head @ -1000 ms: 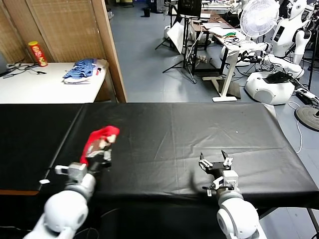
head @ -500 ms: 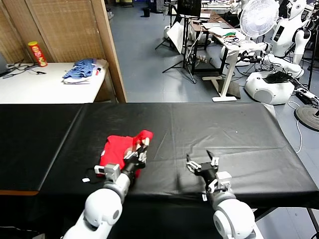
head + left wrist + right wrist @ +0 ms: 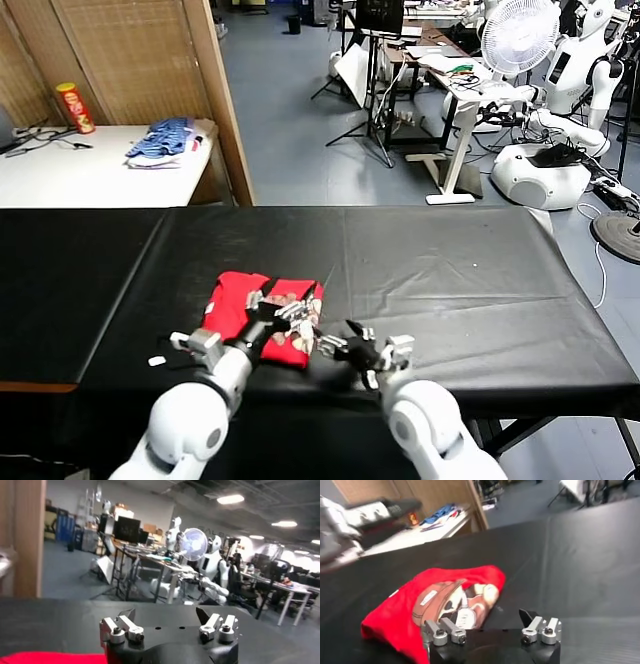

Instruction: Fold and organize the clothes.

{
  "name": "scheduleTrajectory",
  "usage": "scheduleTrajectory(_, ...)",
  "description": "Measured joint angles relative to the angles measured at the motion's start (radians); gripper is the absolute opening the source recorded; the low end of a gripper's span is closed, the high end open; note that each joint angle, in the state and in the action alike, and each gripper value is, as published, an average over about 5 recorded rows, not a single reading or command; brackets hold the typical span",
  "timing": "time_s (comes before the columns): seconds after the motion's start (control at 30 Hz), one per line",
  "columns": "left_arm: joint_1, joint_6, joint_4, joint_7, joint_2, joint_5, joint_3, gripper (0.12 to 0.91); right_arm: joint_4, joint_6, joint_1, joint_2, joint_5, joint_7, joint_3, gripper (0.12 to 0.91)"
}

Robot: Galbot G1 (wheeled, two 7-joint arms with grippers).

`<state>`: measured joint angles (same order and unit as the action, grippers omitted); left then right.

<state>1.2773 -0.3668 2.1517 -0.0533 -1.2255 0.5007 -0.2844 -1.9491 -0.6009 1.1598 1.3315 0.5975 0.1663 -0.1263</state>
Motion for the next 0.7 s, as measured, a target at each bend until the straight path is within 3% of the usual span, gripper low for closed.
scheduleTrajectory(0.1, 0.029, 0.002, 0.022, -0.009, 0.014, -0.009, -0.025, 0.798, 0.056, 0.008, -0.028, 0.022, 0.008, 0.011, 0.023, 0.730)
scheduleTrajectory(0.23, 0.072, 0.011, 0.047, -0.019, 0.023, -0.018, -0.052, 0.798, 0.114, 0.031, -0.053, 0.032, 0.007, 0.000, 0.039, 0.525)
scheduleTrajectory(0.47, 0.131, 0.043, 0.067, -0.036, 0.026, -0.047, -0.097, 0.798, 0.156, 0.107, -0.072, 0.010, -0.100, -0.084, 0.033, 0.175)
scheduleTrajectory(0.57, 0.154, 0.086, 0.060, -0.064, 0.031, -0.078, -0.110, 0.798, 0.155, 0.166, -0.066, -0.034, -0.209, -0.139, 0.017, 0.122)
scheduleTrajectory(0.7, 0.182, 0.158, 0.039, -0.092, 0.040, -0.106, -0.115, 0.798, 0.135, 0.257, -0.047, -0.123, -0.343, -0.192, -0.018, 0.128)
